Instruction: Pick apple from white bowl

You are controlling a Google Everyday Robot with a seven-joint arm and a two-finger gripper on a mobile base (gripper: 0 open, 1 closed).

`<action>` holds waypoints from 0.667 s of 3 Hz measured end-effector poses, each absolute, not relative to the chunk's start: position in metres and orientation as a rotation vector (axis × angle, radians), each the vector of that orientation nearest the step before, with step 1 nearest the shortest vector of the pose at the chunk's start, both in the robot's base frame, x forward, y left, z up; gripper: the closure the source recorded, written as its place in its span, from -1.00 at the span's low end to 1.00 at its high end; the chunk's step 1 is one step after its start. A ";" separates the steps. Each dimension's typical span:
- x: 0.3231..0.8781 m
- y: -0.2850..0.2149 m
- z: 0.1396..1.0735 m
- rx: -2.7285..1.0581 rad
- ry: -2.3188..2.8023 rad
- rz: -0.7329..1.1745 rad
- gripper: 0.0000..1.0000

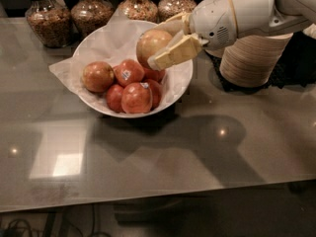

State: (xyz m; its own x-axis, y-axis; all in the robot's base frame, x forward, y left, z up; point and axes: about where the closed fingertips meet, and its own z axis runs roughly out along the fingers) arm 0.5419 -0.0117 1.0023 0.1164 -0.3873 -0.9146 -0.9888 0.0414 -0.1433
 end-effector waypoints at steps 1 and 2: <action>0.512 -0.005 1.021 -1.575 1.369 0.881 1.00; 0.482 -0.007 1.027 -1.658 1.322 0.900 1.00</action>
Offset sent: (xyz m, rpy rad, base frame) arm -0.0923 -0.0045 0.0301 -0.0647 -0.0384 0.2318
